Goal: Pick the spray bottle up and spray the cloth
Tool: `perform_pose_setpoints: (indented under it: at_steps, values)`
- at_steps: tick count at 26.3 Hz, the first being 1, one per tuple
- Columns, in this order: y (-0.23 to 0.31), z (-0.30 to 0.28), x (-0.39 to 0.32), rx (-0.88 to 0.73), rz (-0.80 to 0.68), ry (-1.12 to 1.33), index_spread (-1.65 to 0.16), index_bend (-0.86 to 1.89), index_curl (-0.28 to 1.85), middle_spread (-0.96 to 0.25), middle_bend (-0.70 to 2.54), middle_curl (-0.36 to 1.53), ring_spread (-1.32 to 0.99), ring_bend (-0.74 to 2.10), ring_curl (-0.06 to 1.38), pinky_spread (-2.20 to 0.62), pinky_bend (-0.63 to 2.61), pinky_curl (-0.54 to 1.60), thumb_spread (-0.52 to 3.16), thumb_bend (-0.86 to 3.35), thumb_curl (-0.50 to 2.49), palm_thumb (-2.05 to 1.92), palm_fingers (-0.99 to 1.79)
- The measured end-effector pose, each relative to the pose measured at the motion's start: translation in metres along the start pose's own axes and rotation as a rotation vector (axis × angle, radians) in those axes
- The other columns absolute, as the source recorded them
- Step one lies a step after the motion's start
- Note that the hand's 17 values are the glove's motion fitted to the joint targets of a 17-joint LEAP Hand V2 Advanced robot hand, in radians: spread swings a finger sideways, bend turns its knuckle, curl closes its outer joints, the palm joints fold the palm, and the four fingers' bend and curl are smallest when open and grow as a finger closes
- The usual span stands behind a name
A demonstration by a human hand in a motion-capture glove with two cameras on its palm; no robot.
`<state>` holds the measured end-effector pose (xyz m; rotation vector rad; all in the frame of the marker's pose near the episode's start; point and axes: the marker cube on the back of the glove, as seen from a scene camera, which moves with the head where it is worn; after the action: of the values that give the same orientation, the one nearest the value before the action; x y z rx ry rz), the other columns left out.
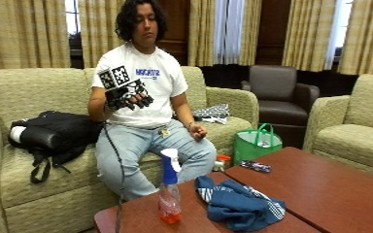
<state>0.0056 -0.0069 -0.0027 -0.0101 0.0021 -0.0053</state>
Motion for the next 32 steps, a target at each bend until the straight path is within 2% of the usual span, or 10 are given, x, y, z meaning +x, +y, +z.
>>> perform_pose_setpoints:
  at_steps: [6, 13, 21, 32]
  values:
    - [-0.009, 0.001, -0.001, -0.011, 0.014, -0.009, -0.30, 0.25, 0.19, -0.09, 0.27, 0.15, -0.11, 0.38, 0.20, 0.11, 0.29, 0.16, 0.75, 0.27, 0.12, 0.44, 0.76]
    - [-0.005, 0.009, -0.012, -0.009, 0.021, -0.044, -0.35, 0.21, 0.25, -0.11, 0.23, 0.21, -0.14, 0.37, 0.24, 0.15, 0.26, 0.21, 1.00, 0.25, 0.16, 0.47, 0.74]
    - [0.002, 0.022, 0.003, -0.011, 0.021, -0.076, -0.38, 0.18, 0.29, -0.11, 0.19, 0.25, -0.15, 0.35, 0.27, 0.15, 0.24, 0.24, 1.13, 0.23, 0.20, 0.51, 0.77]
    - [0.009, 0.078, 0.033, 0.067, 0.178, -0.182, -0.39, 0.17, 0.32, -0.12, 0.18, 0.29, -0.16, 0.31, 0.29, 0.15, 0.20, 0.27, 1.17, 0.19, 0.24, 0.58, 0.74]
